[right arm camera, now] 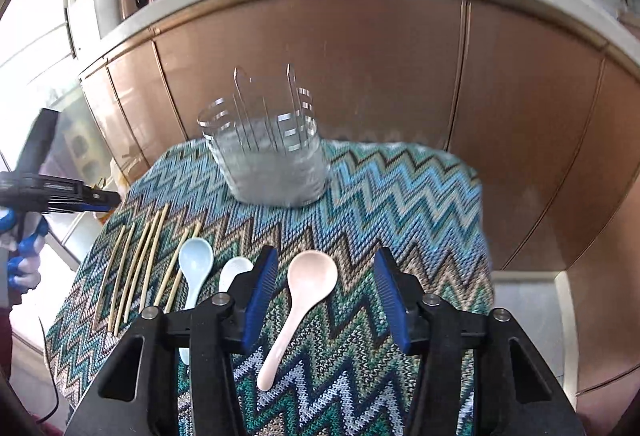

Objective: Organize utensils
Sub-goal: 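Grasp the pink spoon with the right tool while the left tool grasps a chopstick, then lift and lower the pink spoon into the wire holder while the left tool inserts its chopstick, then open both tools and withdraw them up from the wire holder, then grasp the white spoon with the right tool while the left tool grasps a chopstick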

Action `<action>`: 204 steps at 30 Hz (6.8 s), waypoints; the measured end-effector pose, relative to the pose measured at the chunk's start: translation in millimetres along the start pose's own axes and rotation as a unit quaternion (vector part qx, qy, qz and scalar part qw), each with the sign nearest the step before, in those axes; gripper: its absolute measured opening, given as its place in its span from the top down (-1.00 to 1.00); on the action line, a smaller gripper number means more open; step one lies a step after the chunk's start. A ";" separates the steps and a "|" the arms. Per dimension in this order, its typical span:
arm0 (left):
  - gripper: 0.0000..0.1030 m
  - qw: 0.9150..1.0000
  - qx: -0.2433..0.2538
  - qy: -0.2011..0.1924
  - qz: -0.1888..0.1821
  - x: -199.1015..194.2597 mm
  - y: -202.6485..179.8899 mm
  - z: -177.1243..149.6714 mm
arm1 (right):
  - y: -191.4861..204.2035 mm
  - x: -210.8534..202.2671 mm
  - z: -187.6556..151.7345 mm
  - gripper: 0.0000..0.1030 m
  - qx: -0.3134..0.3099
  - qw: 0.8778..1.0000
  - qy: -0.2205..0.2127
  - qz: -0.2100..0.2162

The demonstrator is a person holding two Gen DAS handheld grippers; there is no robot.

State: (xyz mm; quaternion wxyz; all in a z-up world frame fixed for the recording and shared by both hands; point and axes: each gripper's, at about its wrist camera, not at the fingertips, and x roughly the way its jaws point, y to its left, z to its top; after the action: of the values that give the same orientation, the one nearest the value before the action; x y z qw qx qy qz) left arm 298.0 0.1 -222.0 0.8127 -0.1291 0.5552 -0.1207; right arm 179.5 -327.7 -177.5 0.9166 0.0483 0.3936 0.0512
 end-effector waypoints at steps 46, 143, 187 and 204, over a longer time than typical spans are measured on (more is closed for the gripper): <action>0.89 0.992 -0.050 0.068 0.092 91.1 17.3 38.9 | -49.4 141.0 3.9 0.76 0.052 0.969 0.179 0.162; -0.05 0.832 0.057 -0.549 0.045 -337.2 -33.3 -116.6 | 119.6 -276.7 10.8 -0.93 -0.020 0.870 -0.484 -0.088; 0.69 0.996 -0.067 0.037 0.034 28.0 67.8 -17.4 | 40.5 40.1 -41.4 0.30 0.065 0.993 0.061 0.075; 0.89 0.994 -0.071 0.065 0.053 53.8 69.1 -9.1 | 36.6 115.6 -22.1 0.48 0.061 0.974 0.171 0.134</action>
State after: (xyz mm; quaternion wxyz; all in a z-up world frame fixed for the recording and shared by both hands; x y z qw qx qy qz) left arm 312.3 45.9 -295.9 0.7690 -0.1492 0.6199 -0.0459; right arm 240.6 -275.2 -270.7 0.8158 0.1466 0.5368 0.1574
